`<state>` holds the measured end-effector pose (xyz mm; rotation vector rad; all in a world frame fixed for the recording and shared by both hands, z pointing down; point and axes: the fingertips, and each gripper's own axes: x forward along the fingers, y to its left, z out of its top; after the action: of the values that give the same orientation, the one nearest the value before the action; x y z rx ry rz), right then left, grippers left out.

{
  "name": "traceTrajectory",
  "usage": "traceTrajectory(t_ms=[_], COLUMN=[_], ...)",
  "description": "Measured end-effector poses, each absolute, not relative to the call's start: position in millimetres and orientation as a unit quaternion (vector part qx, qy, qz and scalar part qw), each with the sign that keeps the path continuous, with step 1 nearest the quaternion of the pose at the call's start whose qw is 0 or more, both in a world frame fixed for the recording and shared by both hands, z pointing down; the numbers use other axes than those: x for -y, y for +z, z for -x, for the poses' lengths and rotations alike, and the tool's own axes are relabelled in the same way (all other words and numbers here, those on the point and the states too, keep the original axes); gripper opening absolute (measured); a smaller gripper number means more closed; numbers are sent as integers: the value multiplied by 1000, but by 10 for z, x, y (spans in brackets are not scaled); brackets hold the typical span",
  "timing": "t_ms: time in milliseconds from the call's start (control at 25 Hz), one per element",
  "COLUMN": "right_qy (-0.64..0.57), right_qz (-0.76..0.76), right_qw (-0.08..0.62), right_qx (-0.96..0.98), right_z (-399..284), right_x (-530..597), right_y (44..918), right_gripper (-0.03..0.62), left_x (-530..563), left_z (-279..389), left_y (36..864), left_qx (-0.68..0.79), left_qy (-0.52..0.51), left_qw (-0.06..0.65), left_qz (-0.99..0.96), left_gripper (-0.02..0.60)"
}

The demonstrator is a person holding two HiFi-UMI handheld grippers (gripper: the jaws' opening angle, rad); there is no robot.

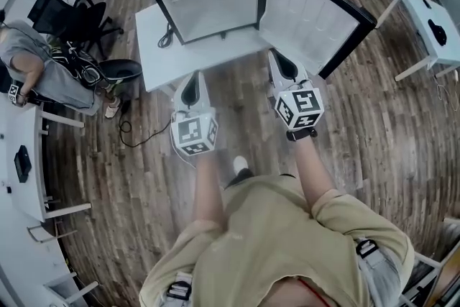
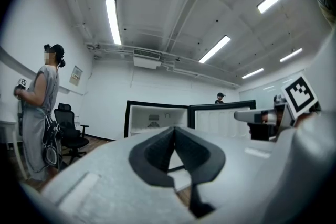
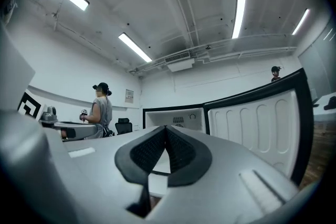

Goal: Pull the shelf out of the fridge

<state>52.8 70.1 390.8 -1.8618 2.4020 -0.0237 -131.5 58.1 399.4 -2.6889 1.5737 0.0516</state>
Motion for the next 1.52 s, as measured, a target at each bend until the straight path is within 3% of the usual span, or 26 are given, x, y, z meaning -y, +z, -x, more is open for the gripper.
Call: traceTrajectory(t_ms=[560,840,1360,1520], right_qy=[-37,-50,-69,-86], right_qz=[591,586,565,551], right_qw=[11,-5,66,69], right_qx=[-806,-809,-820,-827], right_z=[151,-28,-563,-540], right_x=[-4,335,1427,1599], right_y=[4177,4265,4114,4264], right_gripper=[3,3,3,3], left_x=[154,496,1198,1229], left_z=[1750,1555,1025,975], left_y=[4177,4206,4128,4250], left_qx=[-497,-496,-517,-531], left_qy=[14,25,24,-22], left_qw=[-19,-37,-20,12], left_qz=[867,867,856,847], left_gripper=[2,2,2,2])
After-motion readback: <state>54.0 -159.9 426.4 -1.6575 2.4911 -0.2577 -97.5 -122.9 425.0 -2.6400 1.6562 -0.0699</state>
